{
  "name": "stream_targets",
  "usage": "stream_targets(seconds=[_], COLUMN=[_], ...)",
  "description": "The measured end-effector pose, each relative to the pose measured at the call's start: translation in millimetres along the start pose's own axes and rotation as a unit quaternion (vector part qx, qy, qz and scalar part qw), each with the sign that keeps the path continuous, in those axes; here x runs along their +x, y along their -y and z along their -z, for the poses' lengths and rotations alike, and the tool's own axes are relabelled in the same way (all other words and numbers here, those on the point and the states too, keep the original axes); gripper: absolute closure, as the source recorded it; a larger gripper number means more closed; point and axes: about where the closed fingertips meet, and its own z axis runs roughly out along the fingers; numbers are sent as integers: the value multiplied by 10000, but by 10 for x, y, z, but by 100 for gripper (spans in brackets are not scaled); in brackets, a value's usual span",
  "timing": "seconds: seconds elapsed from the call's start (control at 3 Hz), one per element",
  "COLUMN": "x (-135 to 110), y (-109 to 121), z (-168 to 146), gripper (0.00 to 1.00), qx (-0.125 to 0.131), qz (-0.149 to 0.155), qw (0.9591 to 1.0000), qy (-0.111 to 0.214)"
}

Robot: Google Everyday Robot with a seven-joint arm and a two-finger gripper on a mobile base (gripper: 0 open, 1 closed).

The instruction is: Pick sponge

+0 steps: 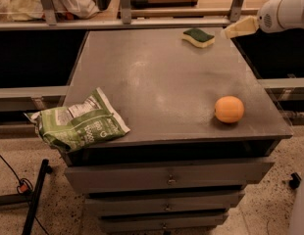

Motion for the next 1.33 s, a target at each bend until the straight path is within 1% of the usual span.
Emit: stream_targets(seconds=[0.33, 0.67, 1.0, 1.33], x=[52, 98, 172, 233], y=[15, 46, 61, 55], z=[-375, -655, -902, -1093], gripper=[0, 0, 0, 0], qx=[-33, 40, 46, 55], qz=[-461, -547, -417, -271], qw=[9986, 9975, 9977, 9983], qy=[260, 451, 534, 520])
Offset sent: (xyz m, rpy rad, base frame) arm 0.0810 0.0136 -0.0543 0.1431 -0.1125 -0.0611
